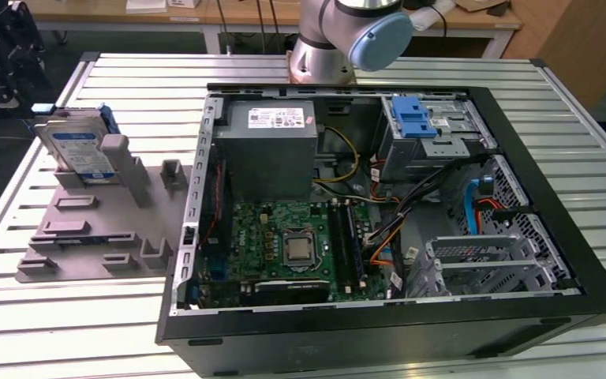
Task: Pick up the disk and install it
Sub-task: 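Pick up the disk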
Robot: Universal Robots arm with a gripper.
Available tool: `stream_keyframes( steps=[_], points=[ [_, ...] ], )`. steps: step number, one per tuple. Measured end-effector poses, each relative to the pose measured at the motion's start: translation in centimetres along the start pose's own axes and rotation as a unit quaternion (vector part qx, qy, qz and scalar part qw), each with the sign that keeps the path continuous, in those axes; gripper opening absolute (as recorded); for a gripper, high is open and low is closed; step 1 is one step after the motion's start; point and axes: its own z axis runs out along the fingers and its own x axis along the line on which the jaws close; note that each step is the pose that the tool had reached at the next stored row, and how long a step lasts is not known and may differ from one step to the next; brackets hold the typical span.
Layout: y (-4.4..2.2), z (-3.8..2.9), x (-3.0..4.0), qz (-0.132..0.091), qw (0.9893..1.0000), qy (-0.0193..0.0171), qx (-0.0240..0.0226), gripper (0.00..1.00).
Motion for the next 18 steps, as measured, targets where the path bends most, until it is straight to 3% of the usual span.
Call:
stream_keyframes(
  steps=[4, 5, 9, 10, 18],
  points=[
    [0.0, -0.02, 0.0, 0.0, 1.0, 0.0, 0.0, 0.66],
    [0.0, -0.03, 0.0, 0.0, 1.0, 0.0, 0.0001, 0.73],
    [0.0, -0.05, 0.0, 0.0, 1.0, 0.0, 0.0001, 0.74],
    [0.0, -0.05, 0.0, 0.0, 1.0, 0.0, 0.0001, 0.8],
    [0.0, -0.1, 0.0, 0.0, 1.0, 0.0, 0.0002, 0.8]
  ],
)
